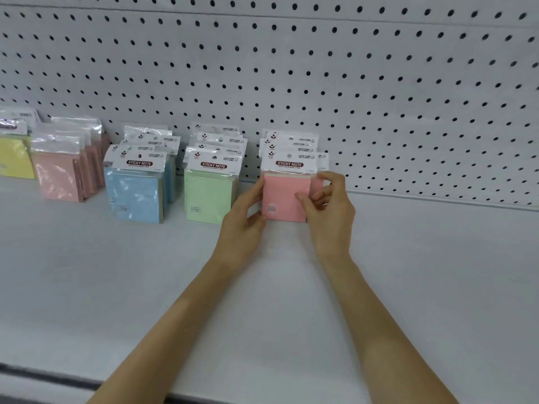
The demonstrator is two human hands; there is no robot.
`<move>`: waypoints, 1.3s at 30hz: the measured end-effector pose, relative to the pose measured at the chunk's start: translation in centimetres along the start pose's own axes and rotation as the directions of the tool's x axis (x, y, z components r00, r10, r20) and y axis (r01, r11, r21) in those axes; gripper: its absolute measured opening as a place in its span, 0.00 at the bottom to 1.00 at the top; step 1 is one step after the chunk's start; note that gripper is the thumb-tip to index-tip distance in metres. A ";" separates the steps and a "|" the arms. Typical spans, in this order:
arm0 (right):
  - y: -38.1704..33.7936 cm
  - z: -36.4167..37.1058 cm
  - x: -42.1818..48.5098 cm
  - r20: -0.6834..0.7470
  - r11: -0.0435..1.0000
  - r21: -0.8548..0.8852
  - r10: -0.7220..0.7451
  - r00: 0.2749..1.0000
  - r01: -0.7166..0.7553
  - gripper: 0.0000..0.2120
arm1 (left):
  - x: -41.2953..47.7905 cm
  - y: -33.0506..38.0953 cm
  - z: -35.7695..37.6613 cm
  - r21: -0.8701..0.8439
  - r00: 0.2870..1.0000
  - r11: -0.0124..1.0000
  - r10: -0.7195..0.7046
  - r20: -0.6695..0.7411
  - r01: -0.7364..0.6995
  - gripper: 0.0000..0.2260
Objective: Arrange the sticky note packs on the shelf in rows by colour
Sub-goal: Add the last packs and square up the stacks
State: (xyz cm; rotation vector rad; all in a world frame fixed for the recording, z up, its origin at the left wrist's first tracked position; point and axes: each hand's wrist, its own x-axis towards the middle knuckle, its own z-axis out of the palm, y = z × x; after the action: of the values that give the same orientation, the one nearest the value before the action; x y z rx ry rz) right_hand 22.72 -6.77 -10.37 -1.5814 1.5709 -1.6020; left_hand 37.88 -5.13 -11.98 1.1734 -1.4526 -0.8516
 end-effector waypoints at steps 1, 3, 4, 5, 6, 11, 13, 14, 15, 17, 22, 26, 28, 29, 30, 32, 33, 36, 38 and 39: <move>0.0 0.0 0.0 -0.001 1.000 -0.014 -0.003 1.000 0.003 0.19 | -0.1 0.1 0.0 -0.005 1.000 1.000 0.003 0.005 -0.003 0.26; -0.1 0.0 -0.1 -0.012 0.999 -0.045 -0.001 1.000 0.000 0.19 | -0.2 0.2 0.1 0.026 1.000 0.999 0.019 0.014 -0.020 0.26; -0.1 -0.1 -0.2 -0.023 0.998 -0.061 0.003 1.000 -0.004 0.20 | -0.3 0.3 0.1 0.055 0.999 0.998 0.034 0.020 -0.035 0.25; -0.2 -0.3 -0.4 -0.039 0.997 -0.082 0.003 0.999 -0.006 0.20 | -0.4 0.4 0.2 0.086 0.998 0.995 0.053 0.030 -0.055 0.25; -0.4 -0.5 -0.5 -0.056 0.994 -0.111 0.000 0.998 -0.006 0.20 | -0.5 0.5 0.2 0.125 0.996 0.989 0.077 0.043 -0.082 0.25; -1.5 -1.5 -1.3 -0.036 0.952 -0.292 -0.103 0.994 0.089 0.20 | -2.0 1.3 -0.3 0.357 0.984 0.917 0.176 0.034 -0.177 0.25; -2.4 -1.5 -1.3 0.028 0.925 -0.335 -0.181 0.983 0.180 0.20 | -3.2 1.9 -1.8 0.394 0.970 0.888 0.241 0.039 -0.236 0.26; -3.0 -1.5 -1.5 0.069 0.905 -0.359 -0.220 0.973 0.230 0.20 | -3.9 2.0 -2.9 0.419 0.960 0.866 0.276 0.056 -0.273 0.26; -3.6 -1.3 -1.8 0.108 0.882 -0.380 -0.258 0.960 0.279 0.20 | -4.6 2.0 -4.2 0.451 0.949 0.838 0.307 0.077 -0.308 0.26; -5.0 -0.6 -2.5 0.167 0.845 -0.395 -0.319 0.933 0.360 0.19 | -5.8 1.7 -7.4 0.528 0.925 0.764 0.357 0.131 -0.370 0.26; -8.7 4.8 -5.0 0.279 0.759 -0.371 -0.458 0.844 0.535 0.18 | -7.3 0.1 -17.8 0.683 0.900 0.604 0.386 0.201 -0.411 0.25; -12.5 12.9 -7.6 0.356 0.715 -0.369 -0.481 0.801 0.593 0.21 | -7.3 -2.2 -28.2 0.750 0.918 0.572 0.380 0.117 -0.332 0.24; -14.7 17.8 -9.4 0.390 0.760 -0.298 -0.455 0.801 0.577 0.22 | -7.2 -3.5 -33.4 0.760 0.924 0.585 0.378 0.054 -0.284 0.24; -15.7 20.3 -10.3 0.389 0.796 -0.250 -0.438 0.810 0.550 0.22 | -7.0 -4.1 -35.9 0.749 0.930 0.614 0.367 0.010 -0.250 0.24; -16.8 22.9 -11.3 0.376 0.841 -0.192 -0.412 0.830 0.505 0.21 | -6.9 -4.6 -38.2 0.725 0.935 0.655 0.352 -0.042 -0.214 0.25; -19.1 28.3 -13.2 0.333 0.923 -0.051 -0.343 0.878 0.381 0.19 | -6.3 -5.6 -42.2 0.635 0.938 0.760 0.306 -0.162 -0.138 0.25; -20.2 30.8 -14.2 0.312 0.948 0.019 -0.307 0.899 0.318 0.18 | -6.0 -6.2 -43.8 0.561 0.936 0.822 0.265 -0.230 -0.095 0.25; -22.6 36.9 -16.8 0.280 0.975 0.177 -0.179 0.943 0.132 0.17 | -4.9 -7.0 -46.3 0.192 0.895 0.978 0.008 -0.447 0.088 0.20; -23.0 39.3 -18.5 0.273 0.977 0.215 -0.056 0.960 -0.004 0.18 | -4.1 -7.2 -46.6 -0.029 0.856 0.984 -0.166 -0.490 0.174 0.19; -22.9 40.2 -19.1 0.273 0.974 0.220 0.000 0.962 -0.063 0.18 | -3.7 -7.2 -46.5 -0.078 0.852 0.980 -0.197 -0.485 0.182 0.19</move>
State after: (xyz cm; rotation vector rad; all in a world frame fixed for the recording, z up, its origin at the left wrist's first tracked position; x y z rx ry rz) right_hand 72.37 -0.48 -9.41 -1.5654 1.2181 -1.4190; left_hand 84.78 0.09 -9.94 1.4063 -0.9126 -0.6370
